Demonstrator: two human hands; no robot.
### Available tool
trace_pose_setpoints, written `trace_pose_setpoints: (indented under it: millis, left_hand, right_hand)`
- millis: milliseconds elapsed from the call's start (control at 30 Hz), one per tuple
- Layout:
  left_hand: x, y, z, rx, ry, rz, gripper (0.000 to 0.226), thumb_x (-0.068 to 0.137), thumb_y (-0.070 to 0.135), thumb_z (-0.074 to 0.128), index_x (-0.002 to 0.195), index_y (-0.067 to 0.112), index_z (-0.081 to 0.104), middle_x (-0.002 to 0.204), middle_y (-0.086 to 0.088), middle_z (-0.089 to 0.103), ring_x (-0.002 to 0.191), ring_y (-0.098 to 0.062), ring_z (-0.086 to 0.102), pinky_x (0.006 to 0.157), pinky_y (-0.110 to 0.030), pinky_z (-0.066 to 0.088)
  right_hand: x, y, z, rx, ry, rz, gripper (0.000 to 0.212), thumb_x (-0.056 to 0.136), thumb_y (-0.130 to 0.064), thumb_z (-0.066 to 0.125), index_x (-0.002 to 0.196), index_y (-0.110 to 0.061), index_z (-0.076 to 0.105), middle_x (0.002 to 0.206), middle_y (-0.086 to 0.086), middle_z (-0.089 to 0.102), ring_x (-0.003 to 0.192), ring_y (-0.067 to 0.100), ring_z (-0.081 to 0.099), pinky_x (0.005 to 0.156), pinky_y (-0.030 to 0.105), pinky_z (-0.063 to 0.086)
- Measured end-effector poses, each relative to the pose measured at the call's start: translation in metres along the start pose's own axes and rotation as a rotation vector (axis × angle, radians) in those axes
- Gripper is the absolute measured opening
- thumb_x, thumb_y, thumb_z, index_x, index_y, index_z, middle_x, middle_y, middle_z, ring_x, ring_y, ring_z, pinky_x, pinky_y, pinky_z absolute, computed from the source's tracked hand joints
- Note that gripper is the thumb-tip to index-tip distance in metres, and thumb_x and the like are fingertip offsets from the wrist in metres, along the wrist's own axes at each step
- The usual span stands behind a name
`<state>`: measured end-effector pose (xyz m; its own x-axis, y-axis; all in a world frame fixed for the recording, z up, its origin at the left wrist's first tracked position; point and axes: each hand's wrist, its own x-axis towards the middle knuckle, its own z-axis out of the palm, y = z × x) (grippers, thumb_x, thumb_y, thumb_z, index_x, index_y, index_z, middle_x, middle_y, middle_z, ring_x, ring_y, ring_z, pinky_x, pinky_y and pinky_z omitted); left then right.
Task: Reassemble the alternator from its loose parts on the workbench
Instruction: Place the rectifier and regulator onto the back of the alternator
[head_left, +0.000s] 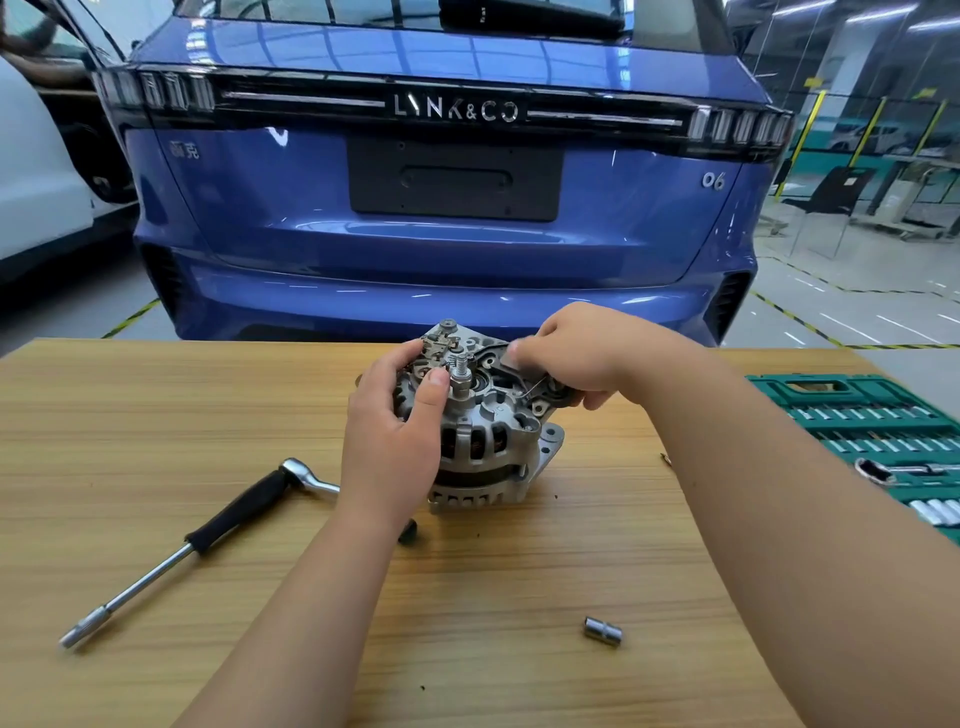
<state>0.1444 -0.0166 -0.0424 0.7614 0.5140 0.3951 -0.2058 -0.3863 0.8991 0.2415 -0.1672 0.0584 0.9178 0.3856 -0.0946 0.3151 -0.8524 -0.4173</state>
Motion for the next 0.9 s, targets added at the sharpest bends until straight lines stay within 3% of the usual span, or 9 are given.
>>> trace_pose_setpoints:
  millis: [133,267,367,400,567,667,733,833,900]
  left_hand:
    - [0.002,0.000,-0.003,0.004,-0.013,-0.021,0.032,0.075,0.068,0.044,0.107,0.064,0.048,0.117,0.026,0.055,0.117,-0.006,0.051,0.096,-0.043,0.049]
    - [0.003,-0.002,-0.003,-0.004,-0.013,-0.024,0.035,0.073,0.069,0.045,0.108,0.063,0.050,0.116,0.027,0.056,0.118,-0.008,0.051,0.096,-0.044,0.049]
    - [0.004,-0.003,-0.003,-0.013,-0.007,-0.033,0.035,0.073,0.069,0.046,0.108,0.063,0.050,0.117,0.025,0.057,0.117,-0.009,0.051,0.095,-0.044,0.049]
    - [0.004,-0.004,-0.003,-0.015,-0.008,-0.035,0.034,0.073,0.069,0.046,0.107,0.064,0.050,0.116,0.025,0.057,0.117,-0.008,0.051,0.094,-0.043,0.050]
    - [0.006,-0.004,-0.004,-0.018,0.006,-0.031,0.029,0.075,0.067,0.045,0.103,0.065,0.050,0.116,0.026,0.057,0.115,-0.004,0.051,0.095,-0.038,0.049]
    - [0.006,-0.006,-0.004,-0.024,-0.001,-0.034,0.028,0.075,0.067,0.045,0.103,0.067,0.050,0.116,0.027,0.057,0.115,-0.004,0.052,0.095,-0.038,0.050]
    - [0.006,-0.006,-0.004,-0.028,-0.001,-0.028,0.029,0.076,0.067,0.046,0.104,0.067,0.050,0.116,0.027,0.058,0.115,-0.005,0.052,0.094,-0.038,0.050]
    - [0.006,-0.006,-0.003,-0.043,0.002,-0.029,0.032,0.075,0.066,0.047,0.106,0.064,0.052,0.116,0.025,0.058,0.113,-0.003,0.053,0.089,-0.033,0.051]
    - [0.006,-0.007,-0.004,-0.062,0.005,-0.031,0.031,0.074,0.066,0.049,0.105,0.063,0.053,0.114,0.027,0.059,0.110,0.000,0.055,0.087,-0.030,0.052]
  right_hand:
    - [0.008,0.003,-0.006,0.026,-0.021,-0.036,0.036,0.086,-0.047,0.062,0.088,-0.013,0.072,0.071,0.000,0.070,0.053,0.011,0.062,0.042,0.019,0.044]
    - [0.006,0.016,-0.004,0.392,-0.006,0.017,0.029,0.087,-0.039,0.065,0.079,-0.011,0.064,0.063,0.001,0.062,0.055,0.016,0.052,0.049,0.026,0.042]
    - [-0.001,0.012,0.003,0.760,0.015,-0.011,0.026,0.089,-0.037,0.065,0.086,-0.011,0.065,0.067,0.001,0.066,0.045,0.010,0.055,0.043,0.024,0.042]
    - [-0.004,0.007,0.007,0.776,0.054,-0.031,0.024,0.089,-0.038,0.065,0.089,-0.014,0.066,0.069,0.001,0.067,0.045,0.010,0.057,0.042,0.023,0.043]
    - [-0.010,-0.004,0.032,0.017,0.356,-0.117,0.019,0.090,-0.046,0.056,0.086,-0.028,0.061,0.081,-0.009,0.064,0.075,0.011,0.059,0.058,0.028,0.045]
    - [-0.016,0.007,0.030,0.092,0.366,-0.168,0.018,0.094,-0.041,0.051,0.105,-0.029,0.059,0.094,-0.014,0.061,0.085,0.008,0.056,0.067,0.029,0.043]
    - [-0.025,0.017,0.027,0.206,0.243,-0.284,0.027,0.092,-0.046,0.053,0.118,-0.038,0.054,0.103,-0.021,0.057,0.089,0.000,0.055,0.069,0.023,0.041]
    - [-0.037,0.021,0.029,0.137,0.035,-0.385,0.045,0.084,-0.053,0.062,0.126,-0.054,0.045,0.101,-0.029,0.052,0.076,-0.010,0.049,0.063,0.016,0.036]
    - [-0.035,0.021,0.034,0.093,0.096,-0.389,0.047,0.085,-0.047,0.065,0.128,-0.051,0.046,0.111,-0.025,0.052,0.072,-0.009,0.046,0.063,0.017,0.036]
